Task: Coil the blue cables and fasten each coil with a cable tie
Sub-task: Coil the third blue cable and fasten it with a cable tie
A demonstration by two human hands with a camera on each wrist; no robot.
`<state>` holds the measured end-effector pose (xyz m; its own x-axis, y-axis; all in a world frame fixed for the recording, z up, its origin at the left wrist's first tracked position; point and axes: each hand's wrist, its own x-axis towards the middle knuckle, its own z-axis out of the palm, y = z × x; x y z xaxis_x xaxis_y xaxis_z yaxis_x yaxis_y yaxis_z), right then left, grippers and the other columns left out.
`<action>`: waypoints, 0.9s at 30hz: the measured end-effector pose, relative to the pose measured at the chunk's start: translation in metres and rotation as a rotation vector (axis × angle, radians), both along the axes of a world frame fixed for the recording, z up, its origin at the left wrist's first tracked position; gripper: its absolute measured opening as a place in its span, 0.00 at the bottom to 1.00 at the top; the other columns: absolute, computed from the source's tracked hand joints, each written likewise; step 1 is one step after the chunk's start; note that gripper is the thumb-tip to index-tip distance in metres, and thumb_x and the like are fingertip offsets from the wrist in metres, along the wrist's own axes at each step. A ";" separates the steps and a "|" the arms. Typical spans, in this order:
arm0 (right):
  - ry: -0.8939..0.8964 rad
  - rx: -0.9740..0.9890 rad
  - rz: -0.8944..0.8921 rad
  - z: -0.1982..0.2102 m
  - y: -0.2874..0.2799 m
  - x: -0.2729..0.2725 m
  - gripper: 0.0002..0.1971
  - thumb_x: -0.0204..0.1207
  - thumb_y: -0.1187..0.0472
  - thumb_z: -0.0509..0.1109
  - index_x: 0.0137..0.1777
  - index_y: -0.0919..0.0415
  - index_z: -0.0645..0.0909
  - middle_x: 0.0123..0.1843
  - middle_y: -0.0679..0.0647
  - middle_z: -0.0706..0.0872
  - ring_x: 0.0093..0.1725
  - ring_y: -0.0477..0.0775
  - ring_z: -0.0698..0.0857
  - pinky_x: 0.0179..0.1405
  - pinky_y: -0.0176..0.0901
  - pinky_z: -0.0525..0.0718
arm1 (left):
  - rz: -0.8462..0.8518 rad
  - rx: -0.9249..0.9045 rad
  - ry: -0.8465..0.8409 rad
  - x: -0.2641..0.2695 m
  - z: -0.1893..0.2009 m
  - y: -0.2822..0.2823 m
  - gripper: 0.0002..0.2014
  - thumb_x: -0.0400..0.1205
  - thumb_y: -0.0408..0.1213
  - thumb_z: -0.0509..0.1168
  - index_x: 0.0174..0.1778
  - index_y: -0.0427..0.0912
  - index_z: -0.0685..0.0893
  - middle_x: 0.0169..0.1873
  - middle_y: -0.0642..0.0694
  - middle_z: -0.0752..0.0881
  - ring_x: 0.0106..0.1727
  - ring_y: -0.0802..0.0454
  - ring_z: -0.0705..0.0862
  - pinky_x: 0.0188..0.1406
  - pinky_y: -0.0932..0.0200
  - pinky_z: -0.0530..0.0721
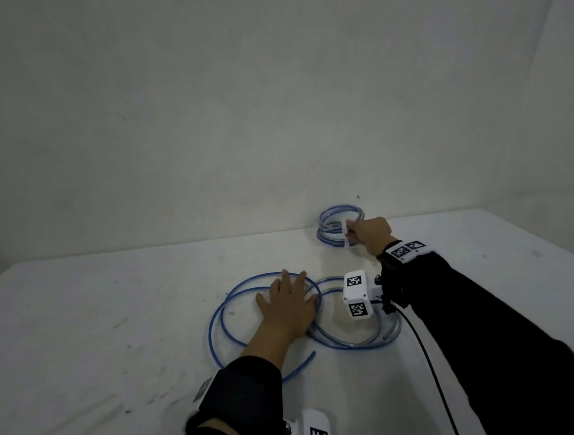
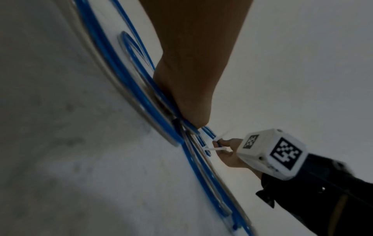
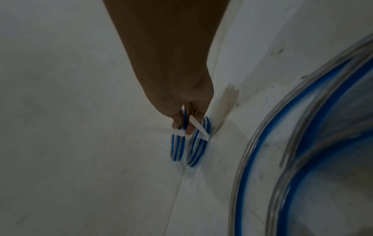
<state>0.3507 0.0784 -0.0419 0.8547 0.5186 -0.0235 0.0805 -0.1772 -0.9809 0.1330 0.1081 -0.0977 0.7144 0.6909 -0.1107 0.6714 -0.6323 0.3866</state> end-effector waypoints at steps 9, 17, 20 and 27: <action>-0.242 -0.277 -0.112 -0.024 0.000 0.010 0.17 0.76 0.48 0.74 0.38 0.64 0.82 0.39 0.59 0.85 0.52 0.61 0.85 0.45 0.44 0.79 | -0.015 -0.039 -0.003 0.000 0.003 0.001 0.29 0.87 0.55 0.45 0.83 0.57 0.45 0.84 0.47 0.40 0.84 0.44 0.41 0.78 0.34 0.41; -0.515 0.143 -0.114 0.003 -0.056 -0.046 0.08 0.77 0.69 0.67 0.55 0.67 0.79 0.55 0.62 0.82 0.50 0.54 0.80 0.36 0.24 0.72 | 0.023 -0.257 -0.536 -0.023 0.017 0.005 0.19 0.85 0.43 0.60 0.73 0.46 0.74 0.80 0.46 0.65 0.80 0.45 0.63 0.79 0.42 0.60; -0.513 0.086 0.219 0.016 -0.074 -0.084 0.03 0.76 0.69 0.70 0.48 0.64 0.83 0.43 0.51 0.84 0.42 0.44 0.81 0.35 0.19 0.75 | 0.045 -0.131 -0.762 -0.042 0.027 0.000 0.12 0.82 0.29 0.60 0.56 0.43 0.84 0.61 0.44 0.84 0.65 0.47 0.78 0.65 0.56 0.74; -0.530 -0.449 0.959 0.004 -0.095 -0.163 0.10 0.66 0.55 0.82 0.47 0.53 0.90 0.39 0.45 0.88 0.33 0.37 0.81 0.35 0.26 0.75 | 0.062 -0.127 -0.843 -0.100 0.041 -0.028 0.12 0.80 0.24 0.57 0.44 0.39 0.86 0.46 0.46 0.87 0.47 0.55 0.83 0.42 0.81 0.75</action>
